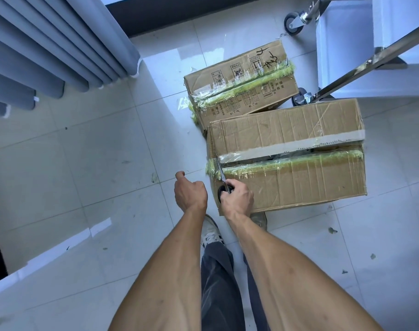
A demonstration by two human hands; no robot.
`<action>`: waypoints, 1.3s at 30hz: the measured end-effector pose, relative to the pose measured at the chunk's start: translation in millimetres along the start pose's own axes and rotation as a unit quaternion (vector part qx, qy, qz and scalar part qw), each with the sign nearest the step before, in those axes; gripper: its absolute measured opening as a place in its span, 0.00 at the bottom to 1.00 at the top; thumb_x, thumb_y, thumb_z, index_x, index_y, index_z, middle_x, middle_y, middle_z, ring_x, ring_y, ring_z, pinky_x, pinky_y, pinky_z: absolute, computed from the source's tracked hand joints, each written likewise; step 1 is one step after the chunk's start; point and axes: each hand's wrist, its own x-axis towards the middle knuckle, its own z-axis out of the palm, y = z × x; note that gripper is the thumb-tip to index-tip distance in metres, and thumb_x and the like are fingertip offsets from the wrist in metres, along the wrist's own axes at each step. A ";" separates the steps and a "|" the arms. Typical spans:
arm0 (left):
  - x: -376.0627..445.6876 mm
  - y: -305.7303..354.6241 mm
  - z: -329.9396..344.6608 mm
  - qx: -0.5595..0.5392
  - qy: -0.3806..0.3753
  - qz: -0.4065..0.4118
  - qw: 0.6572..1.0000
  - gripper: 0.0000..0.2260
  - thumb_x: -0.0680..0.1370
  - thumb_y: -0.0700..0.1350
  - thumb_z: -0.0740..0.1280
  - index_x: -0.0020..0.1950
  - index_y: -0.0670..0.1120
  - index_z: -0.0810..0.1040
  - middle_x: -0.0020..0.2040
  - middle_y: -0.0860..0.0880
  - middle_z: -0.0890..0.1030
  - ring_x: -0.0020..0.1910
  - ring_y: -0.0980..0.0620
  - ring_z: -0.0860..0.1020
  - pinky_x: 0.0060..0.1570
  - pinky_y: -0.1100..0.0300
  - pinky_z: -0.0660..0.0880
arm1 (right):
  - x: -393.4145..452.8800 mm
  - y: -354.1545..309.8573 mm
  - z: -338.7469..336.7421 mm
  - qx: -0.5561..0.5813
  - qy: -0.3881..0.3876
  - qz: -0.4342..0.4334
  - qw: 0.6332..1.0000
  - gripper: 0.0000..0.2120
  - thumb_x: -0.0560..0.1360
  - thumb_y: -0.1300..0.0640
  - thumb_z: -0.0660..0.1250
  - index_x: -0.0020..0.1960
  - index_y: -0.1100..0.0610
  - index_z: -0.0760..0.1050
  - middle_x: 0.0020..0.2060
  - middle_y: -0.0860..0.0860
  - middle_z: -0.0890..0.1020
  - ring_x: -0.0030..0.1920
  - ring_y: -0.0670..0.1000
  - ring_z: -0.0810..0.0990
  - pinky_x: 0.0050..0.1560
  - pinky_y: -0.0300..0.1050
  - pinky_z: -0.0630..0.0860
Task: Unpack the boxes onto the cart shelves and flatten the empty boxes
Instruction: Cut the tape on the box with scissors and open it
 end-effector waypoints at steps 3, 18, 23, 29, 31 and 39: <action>-1.0 2.2 -1.1 -0.007 0.000 -0.001 1.000 0.23 0.76 0.36 0.59 0.72 0.45 0.66 0.53 0.42 0.81 0.51 0.42 0.79 0.48 0.52 0.76 | -4.0 2.6 -1.0 0.037 -0.024 -0.007 0.999 0.21 0.73 0.67 0.66 0.63 0.53 0.79 0.51 0.54 0.85 0.48 0.53 0.81 0.42 0.34 0.73; -12.7 23.2 8.0 -0.011 -0.003 0.018 1.000 0.22 0.76 0.36 0.61 0.71 0.44 0.67 0.55 0.43 0.81 0.54 0.43 0.78 0.51 0.50 0.74 | -14.8 14.0 -1.4 0.127 -0.036 -0.009 0.991 0.14 0.71 0.63 0.70 0.56 0.57 0.82 0.31 0.40 0.76 0.30 0.37 0.72 0.30 0.23 0.67; -12.7 14.4 7.8 -0.009 -0.001 0.007 1.000 0.22 0.76 0.36 0.60 0.71 0.44 0.67 0.56 0.43 0.80 0.56 0.42 0.78 0.53 0.50 0.74 | -6.8 9.8 1.0 0.144 -0.060 0.016 0.988 0.19 0.71 0.62 0.70 0.62 0.56 0.81 0.32 0.44 0.77 0.33 0.44 0.74 0.39 0.36 0.73; -9.0 13.3 9.2 -0.012 0.005 0.004 1.000 0.22 0.76 0.37 0.60 0.71 0.44 0.67 0.57 0.44 0.80 0.57 0.43 0.77 0.52 0.52 0.72 | 0.0 9.4 7.4 0.166 -0.065 -0.006 0.984 0.20 0.70 0.61 0.71 0.62 0.52 0.81 0.44 0.44 0.84 0.37 0.35 0.74 0.35 0.21 0.68; -7.6 14.6 9.4 -0.019 0.008 0.001 1.000 0.22 0.77 0.37 0.60 0.71 0.44 0.68 0.57 0.43 0.80 0.58 0.42 0.77 0.52 0.52 0.71 | 2.4 5.3 9.4 0.162 -0.082 -0.025 0.983 0.20 0.70 0.64 0.70 0.61 0.53 0.81 0.52 0.48 0.85 0.43 0.36 0.76 0.40 0.22 0.70; -0.4 9.8 3.8 -0.005 0.020 -0.004 1.000 0.21 0.77 0.37 0.58 0.70 0.44 0.68 0.56 0.42 0.81 0.57 0.41 0.77 0.52 0.52 0.72 | 2.9 1.4 9.9 0.179 -0.080 0.021 0.980 0.21 0.67 0.60 0.71 0.59 0.51 0.82 0.34 0.40 0.81 0.34 0.41 0.78 0.35 0.34 0.76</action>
